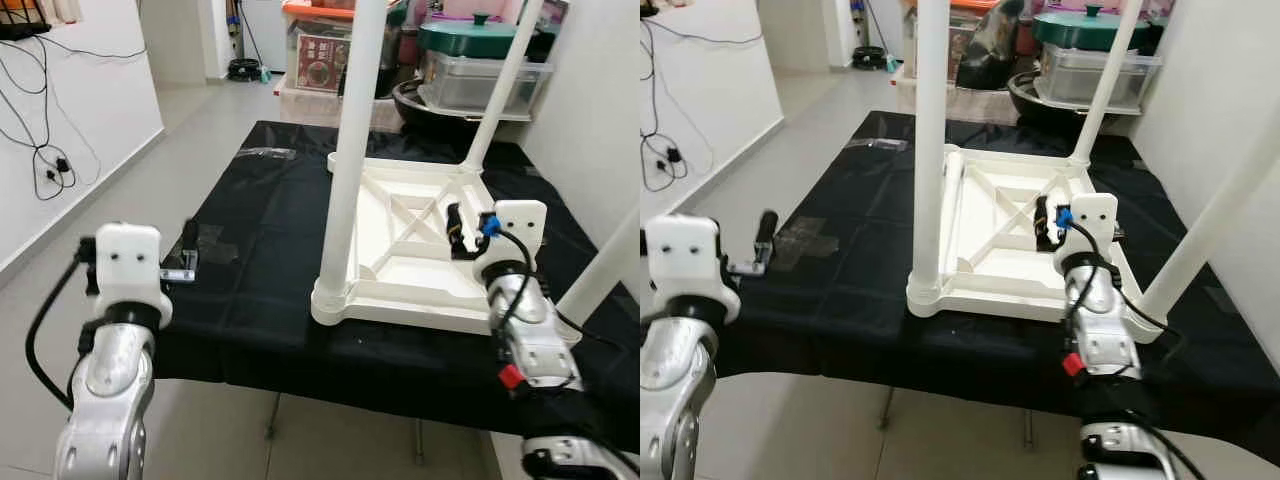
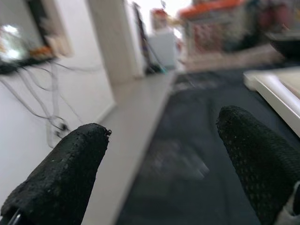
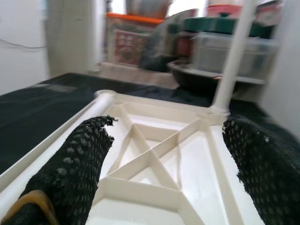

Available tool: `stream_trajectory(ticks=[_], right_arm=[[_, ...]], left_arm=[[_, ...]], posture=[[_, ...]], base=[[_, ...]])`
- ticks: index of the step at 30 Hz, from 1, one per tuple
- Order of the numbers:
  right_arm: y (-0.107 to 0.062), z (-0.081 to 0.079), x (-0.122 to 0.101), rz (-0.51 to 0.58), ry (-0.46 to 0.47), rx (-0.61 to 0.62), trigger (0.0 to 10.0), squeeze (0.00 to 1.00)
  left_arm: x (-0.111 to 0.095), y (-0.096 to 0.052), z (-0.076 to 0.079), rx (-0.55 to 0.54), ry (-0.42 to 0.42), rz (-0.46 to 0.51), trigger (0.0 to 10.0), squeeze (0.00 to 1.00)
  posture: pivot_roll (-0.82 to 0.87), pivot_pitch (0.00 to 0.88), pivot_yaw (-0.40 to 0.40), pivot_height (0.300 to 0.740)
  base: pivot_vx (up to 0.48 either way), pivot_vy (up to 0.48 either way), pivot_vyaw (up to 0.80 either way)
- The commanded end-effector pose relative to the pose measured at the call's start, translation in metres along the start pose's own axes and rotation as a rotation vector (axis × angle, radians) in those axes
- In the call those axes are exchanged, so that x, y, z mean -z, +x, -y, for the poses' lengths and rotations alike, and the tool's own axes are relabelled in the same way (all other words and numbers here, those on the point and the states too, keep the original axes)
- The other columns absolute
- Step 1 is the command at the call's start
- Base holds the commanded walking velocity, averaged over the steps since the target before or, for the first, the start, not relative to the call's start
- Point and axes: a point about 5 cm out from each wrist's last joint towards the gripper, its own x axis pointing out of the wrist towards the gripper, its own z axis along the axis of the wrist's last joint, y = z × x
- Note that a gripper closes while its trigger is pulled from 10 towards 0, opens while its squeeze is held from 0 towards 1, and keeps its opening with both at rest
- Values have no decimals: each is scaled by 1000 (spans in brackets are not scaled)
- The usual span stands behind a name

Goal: Building children table

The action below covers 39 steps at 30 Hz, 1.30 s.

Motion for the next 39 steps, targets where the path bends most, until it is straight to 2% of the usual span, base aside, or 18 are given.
stream_trajectory(ticks=[1, 2, 5, 7, 8, 10, 11, 12, 14, 15, 17, 18, 20, 23, 24, 25, 31, 39], right_arm=[[-2, 5, 1, -7, 31, -80, 10000, 0], [-6, 13, 2, -24, 29, -121, 10000, 0], [-11, 20, 4, -52, 29, -197, 10000, 0], [-22, 31, 7, -103, 27, -334, 10000, 0], [-22, 31, 7, -103, 27, -334, 10000, 0], [-33, 31, 2, -126, 108, -522, 10000, 0], [-33, 31, 2, -126, 108, -522, 10000, 0], [-35, 28, -1, -120, 144, -594, 10000, 0], [-32, 21, -8, -80, 176, -658, 10000, 0], [-30, 19, -10, -63, 180, -674, 10000, 212], [-30, 19, -10, -63, 180, -674, 10000, 212], [-26, 16, -12, -42, 198, -680, 10000, 1000], [-21, 6, -20, 1, 211, -720, 10000, 1000], [-19, -2, -26, 25, 205, -754, 10000, 1000], [-19, -9, -30, 41, 209, -799, 10000, 824], [-19, -17, -35, 60, 204, -840, 10000, 0], [-19, -30, -47, 104, 226, -931, 10000, 0], [-16, -47, -60, 160, 225, -981, 10000, 0]], left_arm=[[7, -2, 4, 29, 2, -29, 10000, 0], [12, -5, 6, 45, -5, -49, 10000, 0], [18, -9, 9, 62, 3, -68, 10000, 0], [27, -16, 14, 88, 4, -104, 10000, 0], [27, -16, 14, 88, 4, -104, 10000, 0], [35, -26, 26, 166, -19, -132, 10000, 0], [35, -26, 26, 166, -19, -132, 10000, 0], [36, -31, 33, 218, -30, -130, 10000, 0], [38, -43, 48, 327, -58, -134, 10000, 0], [38, -47, 53, 359, -68, -138, 10000, 0], [38, -47, 53, 359, -68, -138, 10000, 0], [39, -52, 58, 384, -85, -147, 10000, 0], [40, -58, 67, 421, -104, -158, 10000, 0], [41, -61, 70, 441, -106, -160, 10000, 0], [41, -63, 73, 458, -99, -159, 10000, 0], [42, -65, 75, 468, -98, -159, 10000, 0], [40, -67, 78, 493, -113, -144, 10000, 0], [39, -69, 80, 505, -125, -135, 10000, 0]], posture=[[119, 41, -61, 740], [119, 42, -61, 740], [117, 44, -59, 740], [115, 47, -57, 740], [115, 47, -57, 740], [111, 53, -51, 740], [111, 53, -51, 740], [112, 54, -50, 740], [118, 61, -50, 740], [118, 61, -50, 740], [118, 61, -50, 740], [123, 65, -52, 740], [125, 69, -52, 740], [122, 71, -53, 740], [121, 72, -50, 740], [122, 72, -53, 740], [129, 73, -54, 740], [128, 62, -49, 740]], base=[[0, 0, 0], [0, 0, 0], [0, 0, 0], [0, 0, 0], [0, 0, 0], [0, 0, 0], [0, 0, 0], [0, 0, 0], [0, 0, 0], [0, 0, 0], [0, 0, 0], [0, 0, 0], [0, 0, 0], [0, 0, 0], [0, 0, 0], [0, 0, 0], [0, 0, 0], [0, 0, 0]])
